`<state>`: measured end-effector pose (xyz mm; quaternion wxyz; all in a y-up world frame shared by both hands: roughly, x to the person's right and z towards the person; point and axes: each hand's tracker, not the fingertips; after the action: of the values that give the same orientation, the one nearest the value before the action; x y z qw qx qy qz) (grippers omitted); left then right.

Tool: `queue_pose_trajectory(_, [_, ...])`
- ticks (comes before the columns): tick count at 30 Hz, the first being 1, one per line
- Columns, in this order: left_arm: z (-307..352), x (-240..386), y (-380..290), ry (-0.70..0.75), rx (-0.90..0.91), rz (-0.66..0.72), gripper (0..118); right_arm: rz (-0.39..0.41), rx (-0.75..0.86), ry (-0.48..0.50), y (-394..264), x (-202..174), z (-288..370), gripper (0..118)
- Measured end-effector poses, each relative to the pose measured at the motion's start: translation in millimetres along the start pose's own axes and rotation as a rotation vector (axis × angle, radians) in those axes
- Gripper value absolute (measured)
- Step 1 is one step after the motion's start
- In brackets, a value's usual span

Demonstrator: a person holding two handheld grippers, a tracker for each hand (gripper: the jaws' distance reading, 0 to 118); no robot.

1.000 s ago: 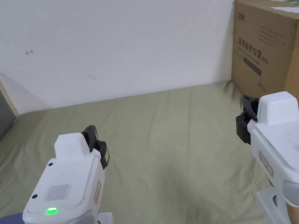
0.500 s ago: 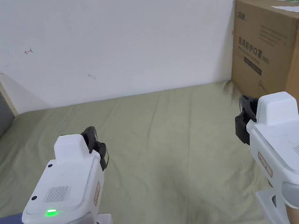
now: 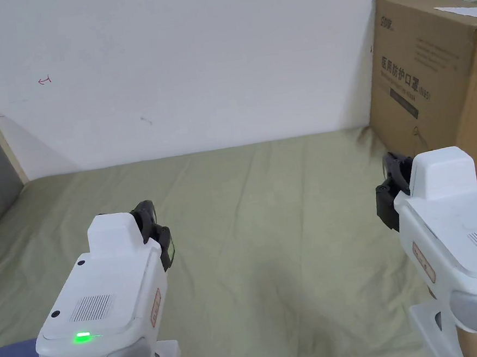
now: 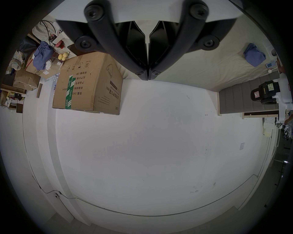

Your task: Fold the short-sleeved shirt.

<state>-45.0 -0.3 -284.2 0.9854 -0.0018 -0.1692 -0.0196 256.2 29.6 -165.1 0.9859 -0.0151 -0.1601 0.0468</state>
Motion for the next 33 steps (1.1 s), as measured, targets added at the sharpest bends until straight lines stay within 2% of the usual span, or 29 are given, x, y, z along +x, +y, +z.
queue_pose_trajectory(9, [0, 2, 0, 0.003, 0.003, -0.008, 0, 0.004, 0.001, -0.007, 0, 0, 0, 0])
queue_pose_trajectory(11, [1, 2, 0, 0.004, 0.005, -0.017, 6, 0.005, -0.003, -0.008, 0, 0, 0, 2])
queue_pose_trajectory(12, [1, 3, 0, 0.005, 0.005, -0.021, 15, 0.003, -0.005, -0.008, 0, 0, -1, 5])
queue_pose_trajectory(13, [2, 3, 0, 0.005, 0.006, -0.023, 38, -0.002, -0.006, -0.006, 0, 0, 0, 19])
queue_pose_trajectory(14, [2, 3, 1, 0.010, 0.007, -0.022, 61, -0.005, -0.012, -0.009, 0, 1, 0, 42])
queue_pose_trajectory(15, [2, 4, 1, 0.017, 0.007, -0.017, 81, -0.009, -0.019, -0.007, 0, 1, -1, 77])
queue_pose_trajectory(16, [3, 4, 1, 0.024, 0.013, -0.009, 106, -0.012, -0.021, -0.002, 0, 1, -1, 98])
queue_pose_trajectory(17, [3, 4, 1, 0.028, 0.019, -0.002, 118, -0.014, -0.014, 0.000, -1, 1, 0, 110])
queue_pose_trajectory(18, [4, 3, 1, 0.033, 0.021, 0.002, 118, -0.013, -0.002, -0.002, -1, 1, 1, 115])
queue_pose_trajectory(19, [7, 3, 1, 0.016, 0.045, 0.011, 118, -0.008, 0.004, -0.005, -1, 1, 2, 116])
queue_pose_trajectory(33, [11, 3, 4, 0.032, 0.036, -0.007, 118, -0.010, 0.005, 0.001, 1, -2, 5, 118])
